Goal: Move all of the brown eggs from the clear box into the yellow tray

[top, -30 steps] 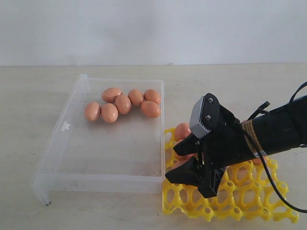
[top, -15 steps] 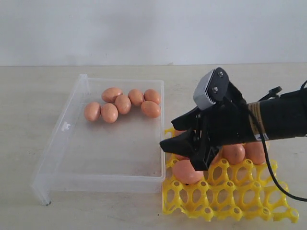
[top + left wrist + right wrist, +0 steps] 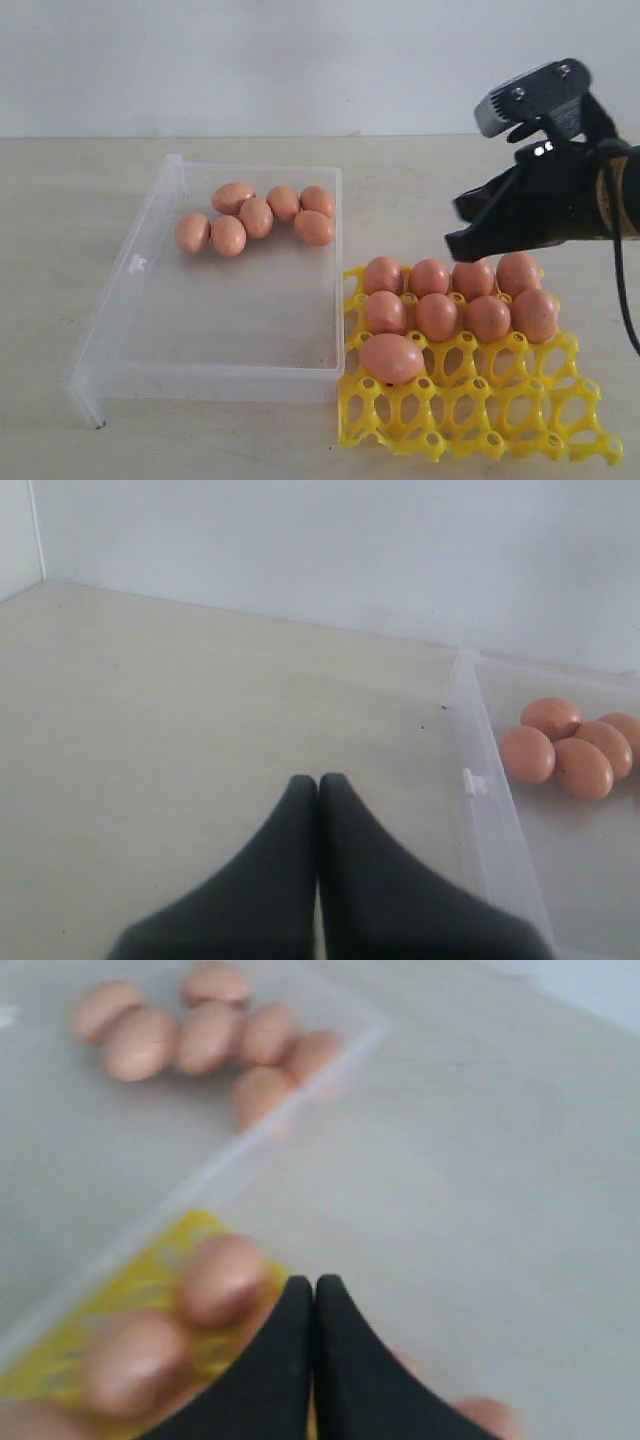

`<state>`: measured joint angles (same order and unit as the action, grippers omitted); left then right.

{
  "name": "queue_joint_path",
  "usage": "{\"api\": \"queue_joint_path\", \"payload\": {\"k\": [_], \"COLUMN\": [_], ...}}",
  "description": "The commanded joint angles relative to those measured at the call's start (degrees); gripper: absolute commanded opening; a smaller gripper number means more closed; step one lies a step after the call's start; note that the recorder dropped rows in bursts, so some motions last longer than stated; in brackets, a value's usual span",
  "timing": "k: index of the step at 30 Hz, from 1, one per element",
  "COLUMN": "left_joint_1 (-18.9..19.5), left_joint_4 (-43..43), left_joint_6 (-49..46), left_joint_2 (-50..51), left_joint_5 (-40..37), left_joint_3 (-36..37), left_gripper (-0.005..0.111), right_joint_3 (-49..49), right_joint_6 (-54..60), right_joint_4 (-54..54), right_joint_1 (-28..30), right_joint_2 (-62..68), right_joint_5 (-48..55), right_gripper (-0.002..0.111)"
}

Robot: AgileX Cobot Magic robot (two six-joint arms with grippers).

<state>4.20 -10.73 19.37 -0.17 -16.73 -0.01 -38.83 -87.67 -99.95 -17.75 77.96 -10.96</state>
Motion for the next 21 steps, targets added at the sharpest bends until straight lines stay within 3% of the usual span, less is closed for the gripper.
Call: {"api": "queue_joint_path", "payload": {"k": [1, 3, 6, 7, 8, 11, 21], "left_joint_1": [-0.17, -0.17, -0.17, -0.17, -0.17, -0.17, -0.17], "left_joint_4": [0.42, 0.42, 0.42, 0.42, 0.42, 0.42, 0.42], "left_joint_6": [0.42, 0.42, 0.42, 0.42, 0.42, 0.42, 0.42], "left_joint_2": [0.17, 0.17, 0.17, 0.17, 0.17, 0.17, 0.17], "left_joint_5": [-0.05, -0.05, -0.05, -0.05, -0.05, -0.05, -0.05], "left_joint_3": [0.01, 0.01, 0.01, 0.01, 0.01, 0.01, 0.01], "left_gripper": [-0.004, -0.004, -0.004, -0.004, -0.004, -0.004, -0.004], "right_joint_3": [0.14, -3.64, -11.13, -13.82, -16.03, -19.88, -20.74], "right_joint_6": [14.16, 32.18, 93.52, 108.92, 117.1, 121.42, 120.17], "right_joint_4": [6.45, 30.58, 92.25, 109.91, 120.91, 131.02, 127.72], "right_joint_1": [-0.1, 0.02, -0.54, -0.54, -0.54, -1.81, -3.4], "right_joint_2": [0.53, 0.66, 0.88, 1.8, 3.08, 7.34, 18.21], "right_joint_5": [37.27, 40.68, 45.49, 52.5, 59.52, 67.59, 65.62], "right_gripper": [-0.001, -0.001, -0.001, -0.001, -0.001, -0.001, -0.001]}}
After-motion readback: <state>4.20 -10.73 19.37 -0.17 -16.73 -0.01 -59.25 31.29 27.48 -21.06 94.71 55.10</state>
